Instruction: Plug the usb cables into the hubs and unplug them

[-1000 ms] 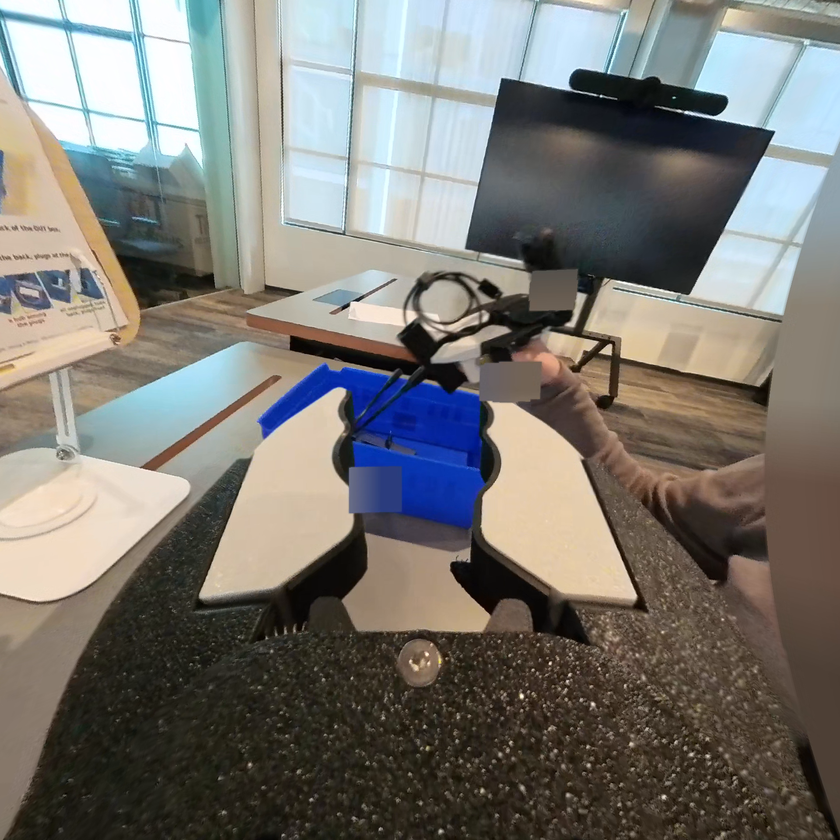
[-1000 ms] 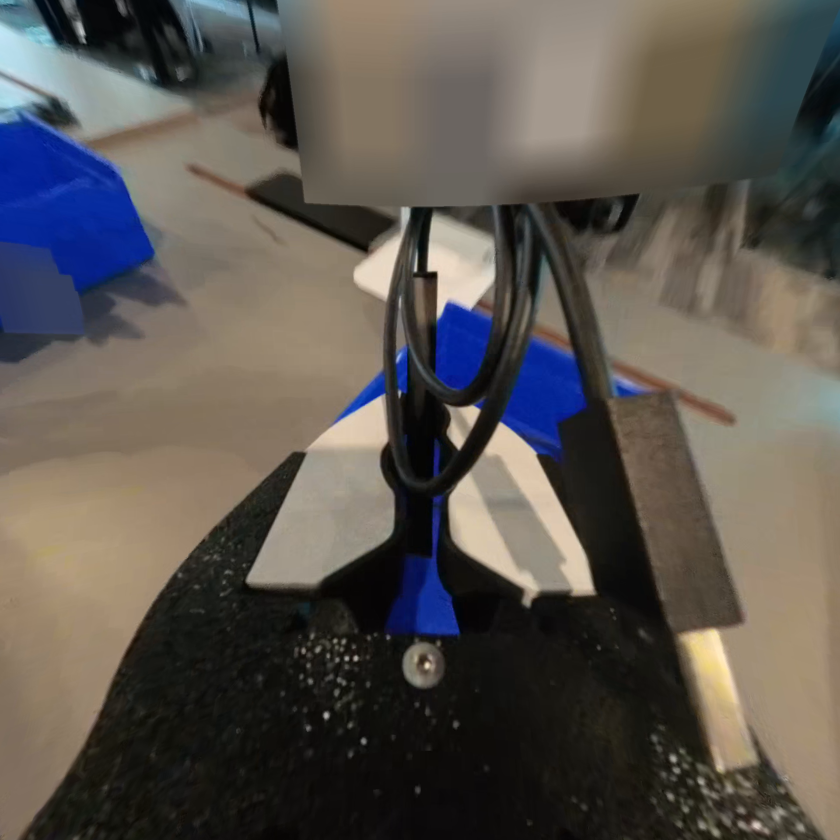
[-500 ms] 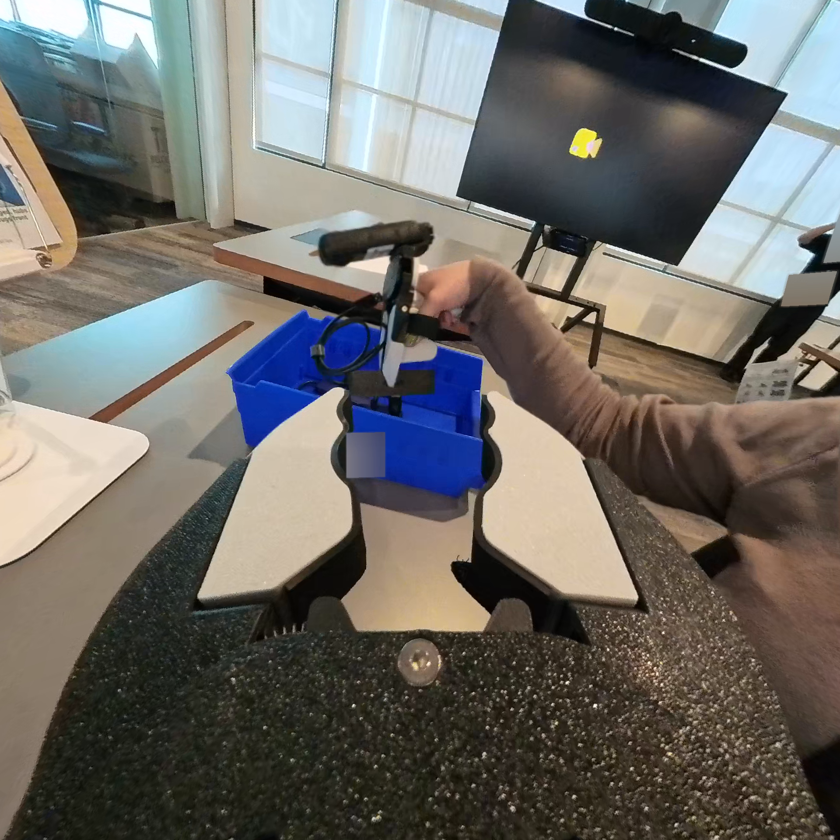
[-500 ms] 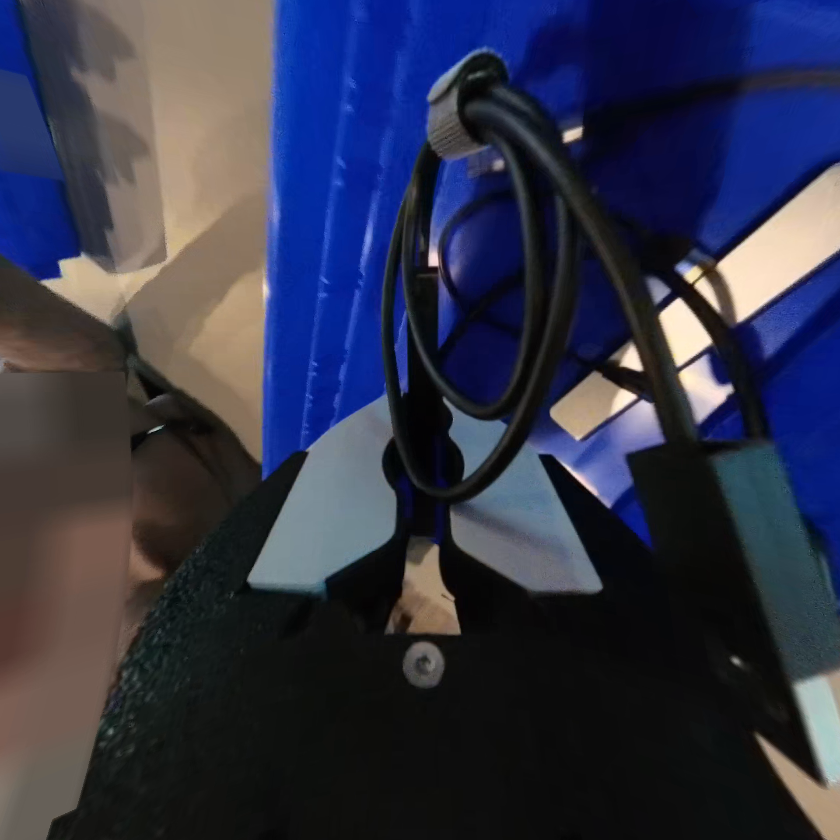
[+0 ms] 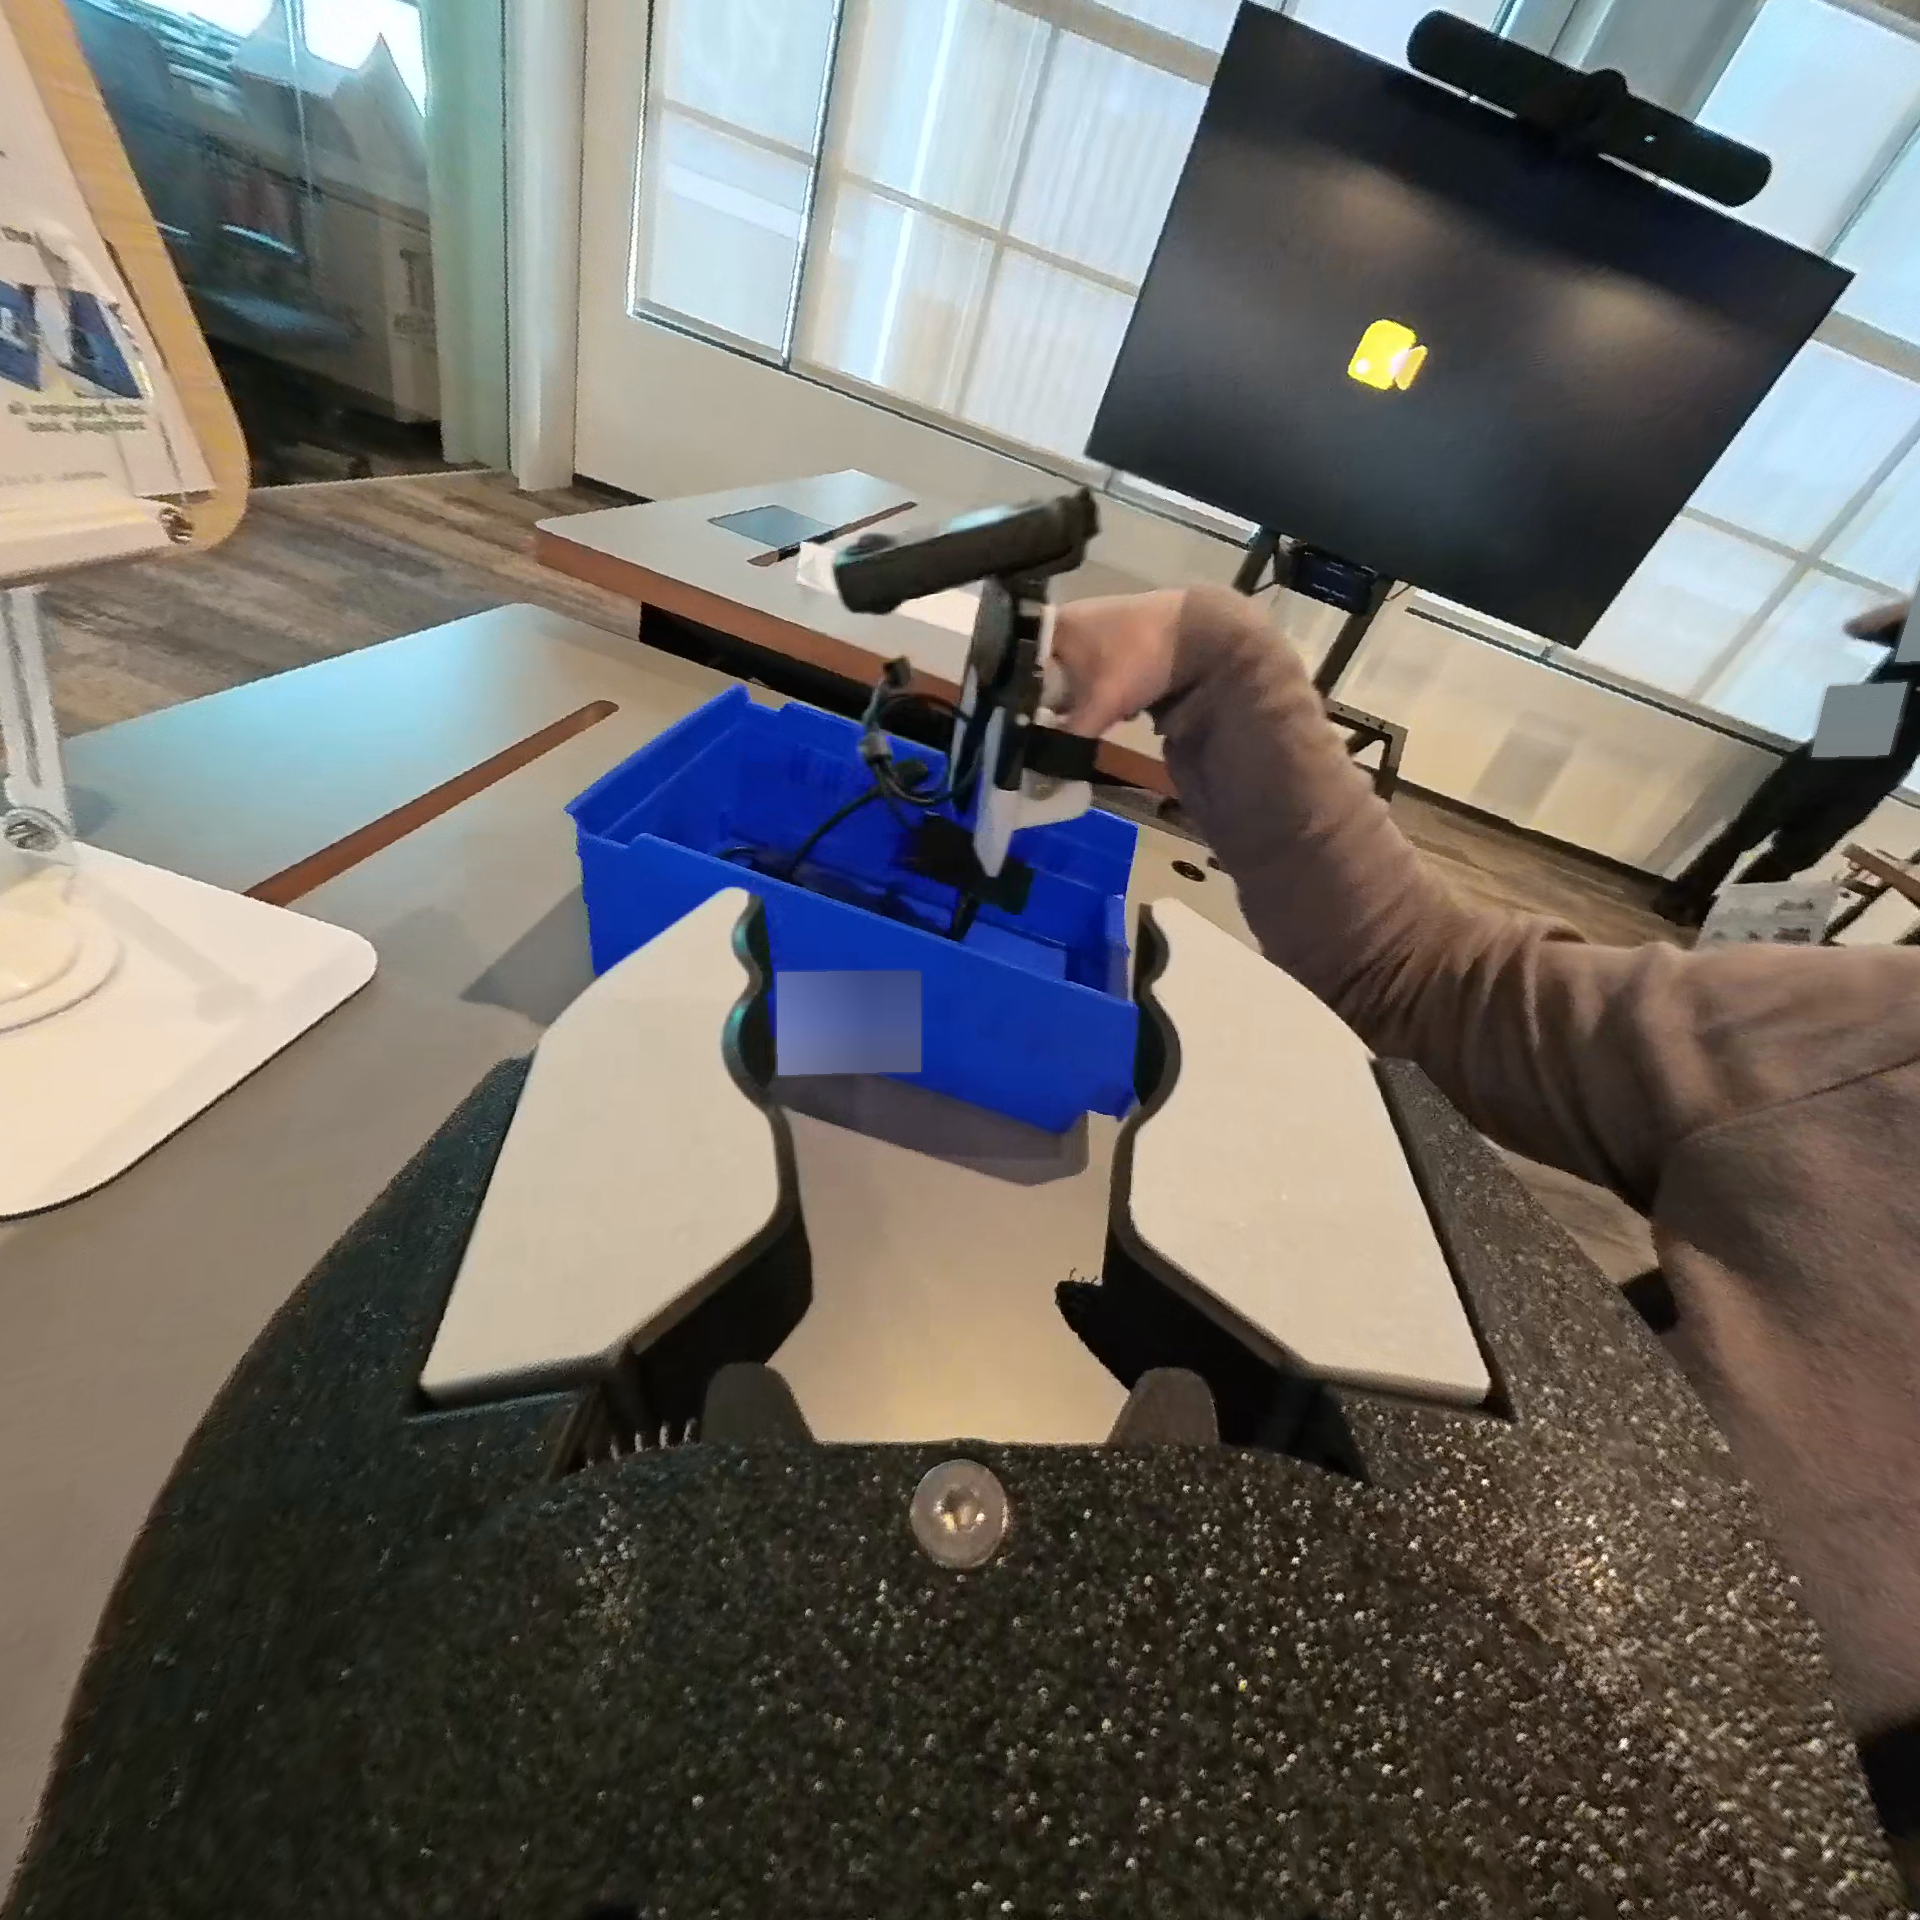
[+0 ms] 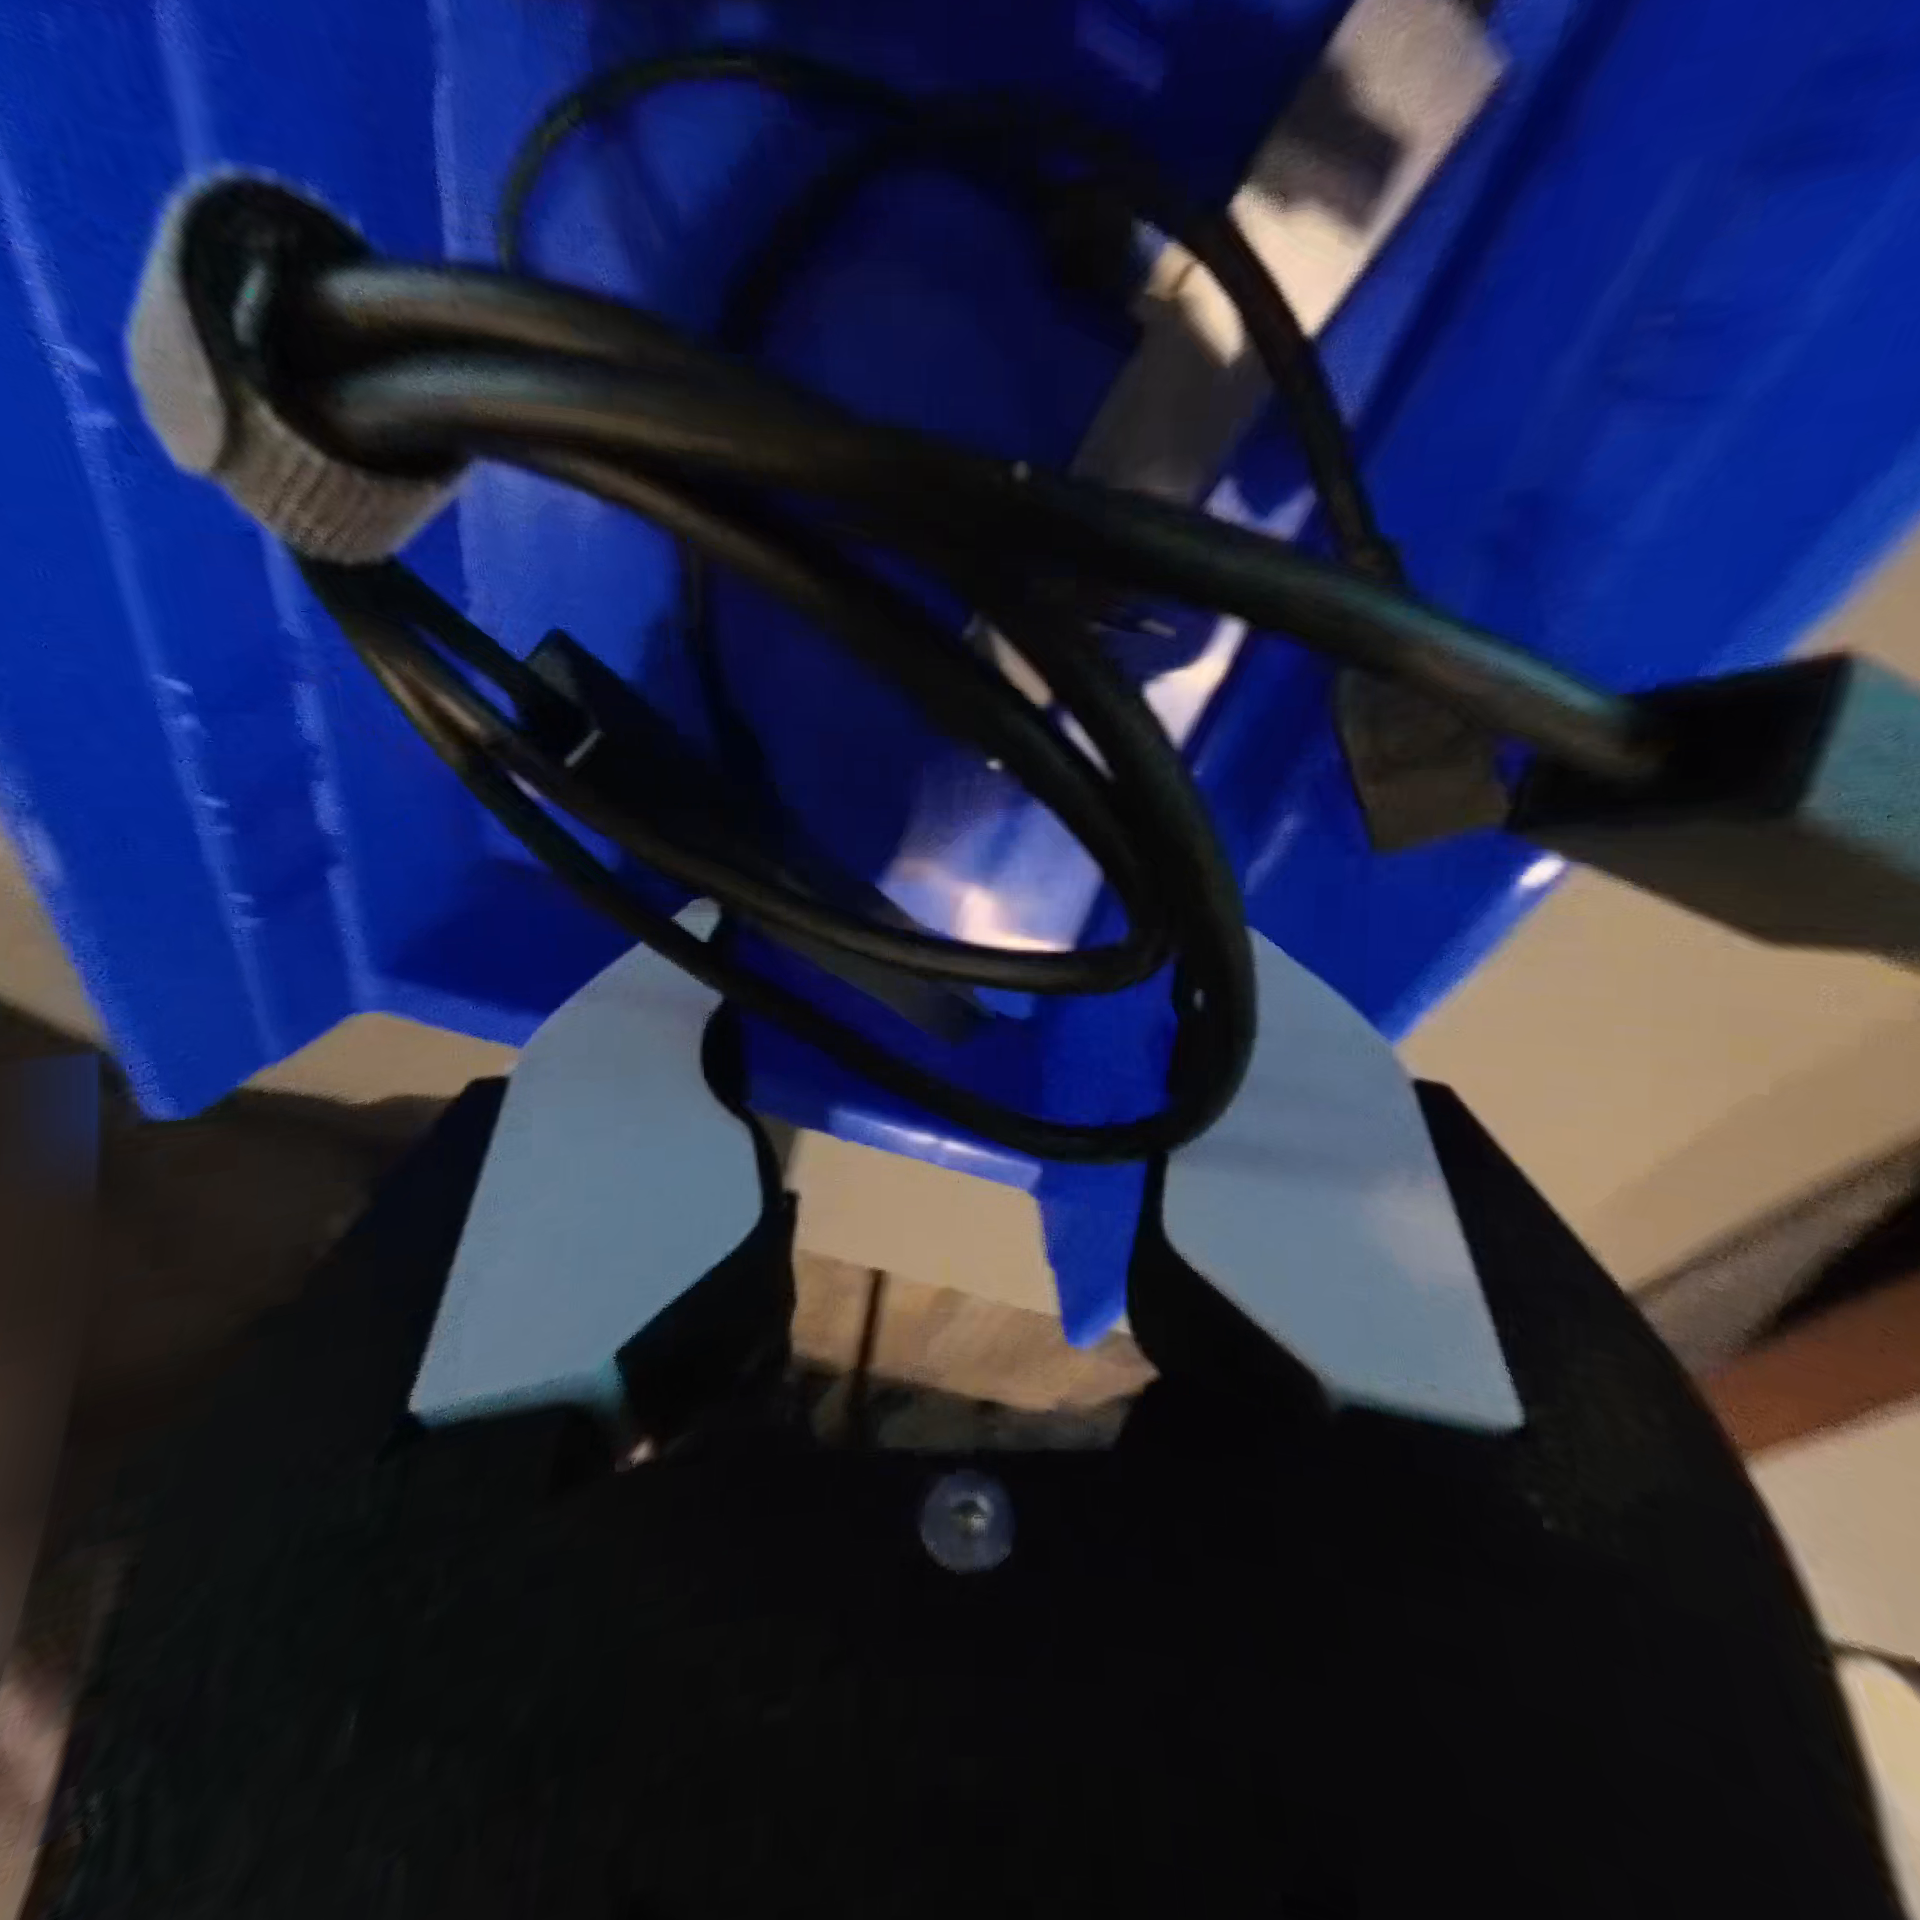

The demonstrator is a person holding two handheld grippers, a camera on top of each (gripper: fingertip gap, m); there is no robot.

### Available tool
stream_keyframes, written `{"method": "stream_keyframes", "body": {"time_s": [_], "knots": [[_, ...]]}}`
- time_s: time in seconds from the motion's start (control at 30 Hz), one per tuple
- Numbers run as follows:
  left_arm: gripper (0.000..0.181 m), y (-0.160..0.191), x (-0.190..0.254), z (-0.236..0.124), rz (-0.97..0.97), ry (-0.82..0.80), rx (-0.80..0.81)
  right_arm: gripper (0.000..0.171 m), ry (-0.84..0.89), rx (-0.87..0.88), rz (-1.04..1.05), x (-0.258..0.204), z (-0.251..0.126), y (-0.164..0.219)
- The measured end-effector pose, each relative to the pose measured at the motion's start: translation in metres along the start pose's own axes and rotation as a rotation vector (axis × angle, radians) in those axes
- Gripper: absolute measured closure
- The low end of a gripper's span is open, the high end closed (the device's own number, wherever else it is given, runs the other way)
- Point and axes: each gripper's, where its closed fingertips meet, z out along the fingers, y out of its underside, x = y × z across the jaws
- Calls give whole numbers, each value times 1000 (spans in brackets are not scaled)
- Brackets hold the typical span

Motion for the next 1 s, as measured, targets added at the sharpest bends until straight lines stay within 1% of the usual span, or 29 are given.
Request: {"method": "stream_keyframes", "body": {"time_s": [0.13,0.23,0.3,0.33,0.47,0.53,0.6,0.67,0.73,0.77,0.83,0.87,0.9,1.0], "knots": [[112,-2,-7,-6,-8,-32,12,72,225,-9,-64,7,-12,14],[111,-4,-12,-14,-13,-54,23,71,393,13,-135,11,-28,19],[111,-6,-16,-22,-15,-77,33,67,435,104,-197,8,-38,13],[111,-9,-18,-28,-17,-88,46,70,439,165,-226,5,-43,8],[110,-19,-24,-49,-27,-133,97,73,443,357,-280,-2,-60,4],[109,-24,-27,-59,-21,-169,117,80,465,537,-296,-6,-79,-1],[108,-31,-27,-68,-1,-208,147,92,521,799,-273,-6,-114,-10],[103,-36,-29,-75,14,-257,169,84,531,1081,-235,-9,-151,-15],[94,-41,-32,-83,37,-330,191,78,553,1285,-171,-10,-179,-10],[91,-44,-33,-88,57,-372,201,78,593,1376,-136,-10,-192,-5],[86,-50,-37,-100,97,-469,220,79,658,1537,-72,-14,-213,8],[83,-53,-38,-108,114,-518,225,78,658,1609,-56,-20,-220,12],[80,-56,-39,-116,130,-566,230,73,635,1674,-60,-29,-225,15],[72,-61,-34,-150,155,-696,256,66,555,1816,-63,-55,-235,14]]}}
